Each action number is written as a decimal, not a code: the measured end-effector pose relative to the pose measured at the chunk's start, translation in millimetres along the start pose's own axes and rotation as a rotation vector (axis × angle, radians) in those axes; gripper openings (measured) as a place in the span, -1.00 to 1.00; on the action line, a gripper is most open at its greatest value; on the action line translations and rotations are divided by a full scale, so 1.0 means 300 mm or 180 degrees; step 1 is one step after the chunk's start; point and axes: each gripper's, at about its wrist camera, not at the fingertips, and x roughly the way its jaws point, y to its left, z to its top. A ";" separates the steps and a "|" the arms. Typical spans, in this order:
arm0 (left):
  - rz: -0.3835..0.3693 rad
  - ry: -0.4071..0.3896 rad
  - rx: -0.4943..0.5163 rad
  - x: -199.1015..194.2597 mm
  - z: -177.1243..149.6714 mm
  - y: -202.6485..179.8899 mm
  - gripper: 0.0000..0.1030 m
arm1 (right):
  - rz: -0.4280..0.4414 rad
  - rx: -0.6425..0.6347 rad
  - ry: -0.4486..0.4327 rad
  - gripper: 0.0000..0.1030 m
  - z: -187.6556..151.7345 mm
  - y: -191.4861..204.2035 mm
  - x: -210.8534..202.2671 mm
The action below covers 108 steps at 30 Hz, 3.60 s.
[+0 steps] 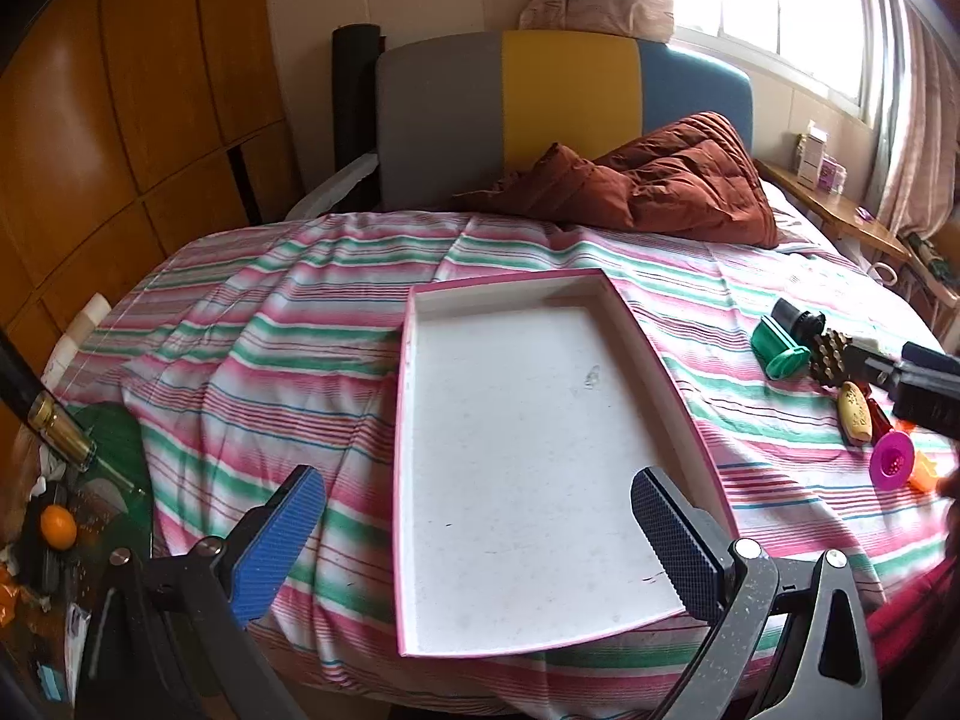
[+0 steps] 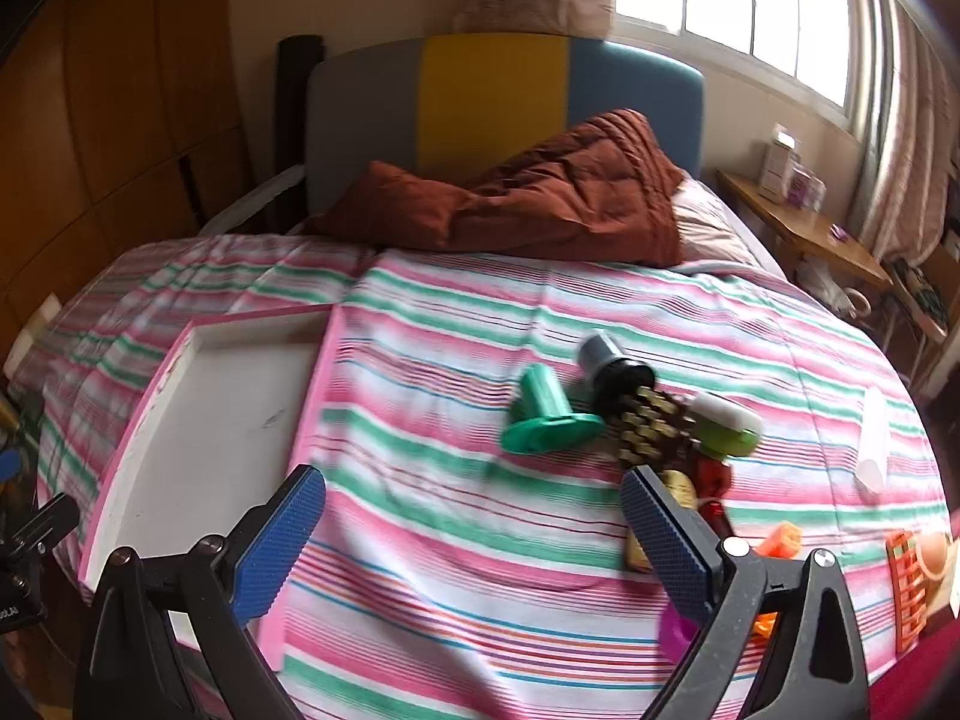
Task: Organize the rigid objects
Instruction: 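Move the left gripper toward the green cup toy in the toy pile, then close the left gripper on the green cup toy, then carry the green cup toy toward the white tray with left while right grasps the orange block stack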
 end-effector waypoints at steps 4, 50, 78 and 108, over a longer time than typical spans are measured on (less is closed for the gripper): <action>-0.0062 0.0000 0.0074 0.002 0.006 -0.032 0.99 | -0.0111 0.0234 0.0011 0.96 0.005 -0.133 -0.002; -0.1210 0.0848 0.0316 0.494 0.332 -0.760 0.58 | 0.0489 0.2208 -0.0215 0.96 -0.098 -0.655 0.006; -0.1033 0.0972 0.0716 0.507 0.159 -0.734 -0.42 | 0.0486 0.2342 -0.0116 0.91 -0.113 -0.674 0.014; -0.1439 0.0524 0.0421 0.138 0.029 -0.396 -0.42 | -0.0167 0.2033 0.1105 0.23 -0.134 -0.769 0.057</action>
